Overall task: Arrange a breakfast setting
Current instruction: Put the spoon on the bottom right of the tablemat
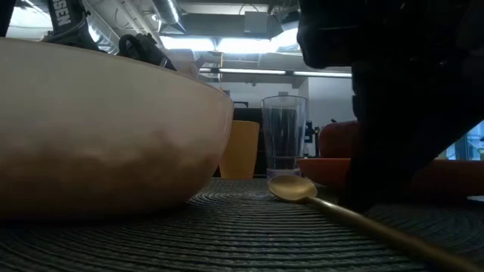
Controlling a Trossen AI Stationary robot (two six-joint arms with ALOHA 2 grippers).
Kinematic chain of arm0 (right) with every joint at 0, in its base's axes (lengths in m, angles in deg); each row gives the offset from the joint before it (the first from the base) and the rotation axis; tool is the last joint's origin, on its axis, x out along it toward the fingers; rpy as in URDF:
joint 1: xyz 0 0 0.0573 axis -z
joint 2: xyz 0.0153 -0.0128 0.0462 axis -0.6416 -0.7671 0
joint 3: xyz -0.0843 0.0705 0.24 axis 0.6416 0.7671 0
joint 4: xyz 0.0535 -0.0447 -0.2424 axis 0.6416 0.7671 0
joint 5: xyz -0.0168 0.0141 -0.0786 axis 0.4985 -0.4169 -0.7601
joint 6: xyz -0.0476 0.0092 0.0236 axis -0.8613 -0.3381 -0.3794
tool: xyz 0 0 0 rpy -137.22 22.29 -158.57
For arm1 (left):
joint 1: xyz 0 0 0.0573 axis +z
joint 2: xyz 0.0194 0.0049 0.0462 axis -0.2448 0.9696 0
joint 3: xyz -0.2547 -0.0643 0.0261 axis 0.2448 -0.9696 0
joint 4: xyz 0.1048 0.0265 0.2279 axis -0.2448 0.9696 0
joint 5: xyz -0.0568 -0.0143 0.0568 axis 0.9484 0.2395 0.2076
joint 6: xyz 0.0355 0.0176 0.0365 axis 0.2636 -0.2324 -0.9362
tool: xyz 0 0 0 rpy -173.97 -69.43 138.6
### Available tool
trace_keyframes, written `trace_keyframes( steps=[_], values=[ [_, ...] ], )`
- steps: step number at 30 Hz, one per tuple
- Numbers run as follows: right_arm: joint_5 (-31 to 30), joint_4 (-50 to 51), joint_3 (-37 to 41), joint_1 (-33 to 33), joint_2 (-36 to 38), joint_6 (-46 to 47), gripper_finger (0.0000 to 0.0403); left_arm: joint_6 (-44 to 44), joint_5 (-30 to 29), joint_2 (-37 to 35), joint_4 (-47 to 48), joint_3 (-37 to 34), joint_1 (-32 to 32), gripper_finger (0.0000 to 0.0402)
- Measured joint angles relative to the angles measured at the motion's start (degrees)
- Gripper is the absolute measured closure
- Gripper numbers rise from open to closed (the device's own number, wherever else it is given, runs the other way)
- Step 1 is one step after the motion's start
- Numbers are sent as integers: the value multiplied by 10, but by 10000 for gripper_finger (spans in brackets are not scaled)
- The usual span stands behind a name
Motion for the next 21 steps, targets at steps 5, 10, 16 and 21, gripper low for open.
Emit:
trace_keyframes(
  steps=[5, 10, 16, 21],
  values=[
    [-2, -5, 0, 0, 0, 0, 399, 0, 0, 0, 0, 0, 0, 5],
    [0, -5, 0, 0, 0, -1, 396, 0, 0, 0, 0, 0, 0, 5],
    [2, -12, 0, 0, 0, -5, 399, 0, 0, 0, 0, 0, 0, 5],
    [4, -15, 0, 0, 0, -10, 397, 0, 0, 0, 0, 0, 0, 5]
  ],
)
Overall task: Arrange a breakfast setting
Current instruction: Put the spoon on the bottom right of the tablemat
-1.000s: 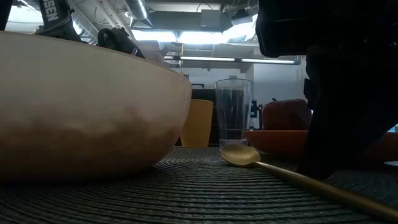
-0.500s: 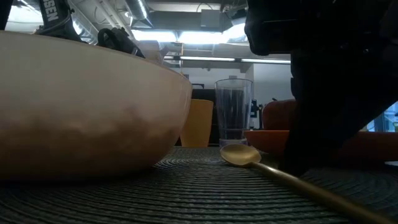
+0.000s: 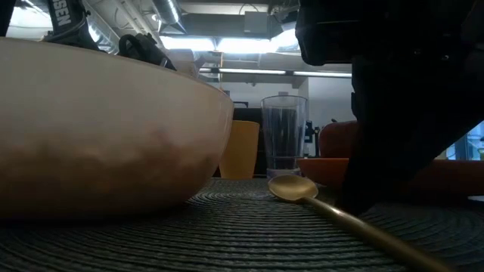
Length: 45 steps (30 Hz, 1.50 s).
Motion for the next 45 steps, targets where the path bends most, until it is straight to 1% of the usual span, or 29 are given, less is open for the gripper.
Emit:
trace_keyframes(
  steps=[12, 18, 24, 28, 31, 39, 45],
  values=[
    [1, -6, -1, 19, 0, -34, 397, 0, 0, 0, 0, 0, 0, 5],
    [2, 7, -1, 16, 0, -15, 396, 1, 0, 0, 0, 0, 0, 5],
    [-3, 8, -1, 17, 0, -17, 396, 1, 0, 0, 0, 0, 0, 5],
    [-20, 15, -1, 27, 0, -20, 396, 1, 0, 0, 0, 0, 0, 5],
    [-11, 24, -1, 41, 1, -32, 396, 1, -1, 0, 0, 0, 0, 5],
    [-12, 20, -1, 75, 2, -64, 396, 1, -1, 0, 0, 0, 0, 5],
    [-9, 15, -1, 73, 2, -55, 395, 1, -1, 0, 0, 0, 0, 5]
  ],
)
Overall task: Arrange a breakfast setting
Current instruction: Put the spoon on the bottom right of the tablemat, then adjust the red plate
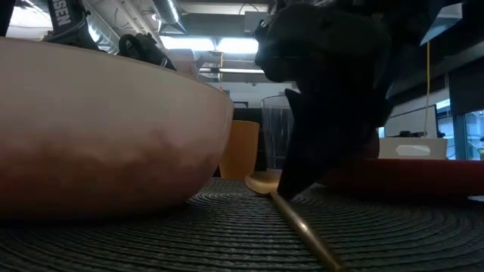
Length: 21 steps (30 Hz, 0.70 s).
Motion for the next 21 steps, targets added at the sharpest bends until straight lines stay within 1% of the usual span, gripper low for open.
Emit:
trace_keyframes(
  steps=[4, 7, 9, 13, 16, 18, 21],
  values=[
    [-4, -13, -2, -9, 0, 10, 395, 0, 0, 0, 0, 0, 0, 5],
    [-13, 19, -32, -13, 0, 12, 395, 0, 0, 0, 0, 0, 0, 5],
    [-39, 58, -62, -16, 0, 11, 395, 0, 0, 0, 0, 0, 0, 5],
    [-104, 189, -142, -20, 0, 17, 395, 12, 0, 0, -6, 0, 0, 5],
    [-161, 294, -189, -29, 1, 54, 395, 36, 1, 0, -23, -2, 0, 5],
    [-205, 380, -217, -39, 0, 110, 395, 56, 1, -4, -31, -2, 0, 5],
    [-251, 506, -239, -62, 1, 236, 395, 79, 1, -21, -31, -3, 0, 5]
  ],
)
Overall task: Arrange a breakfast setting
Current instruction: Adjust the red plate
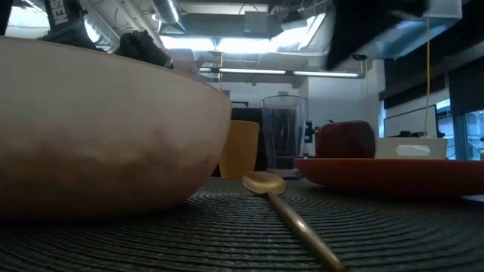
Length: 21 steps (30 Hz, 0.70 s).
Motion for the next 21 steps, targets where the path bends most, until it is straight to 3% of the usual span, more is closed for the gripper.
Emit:
trace_keyframes(
  steps=[3, 10, 15, 21],
  values=[
    [37, 45, 2, -17, 0, 23, 395, 9, 0, -36, 11, -2, 0, 5],
    [70, -16, 59, -24, 17, 41, 395, -1, -37, -110, 11, 0, 0, 5],
    [25, -43, 101, -23, 61, 40, 395, -1, -41, -135, 34, 1, 0, 5],
    [-22, 8, 145, -24, 151, 37, 395, 8, -41, -165, 59, 1, 0, 5]
  ],
)
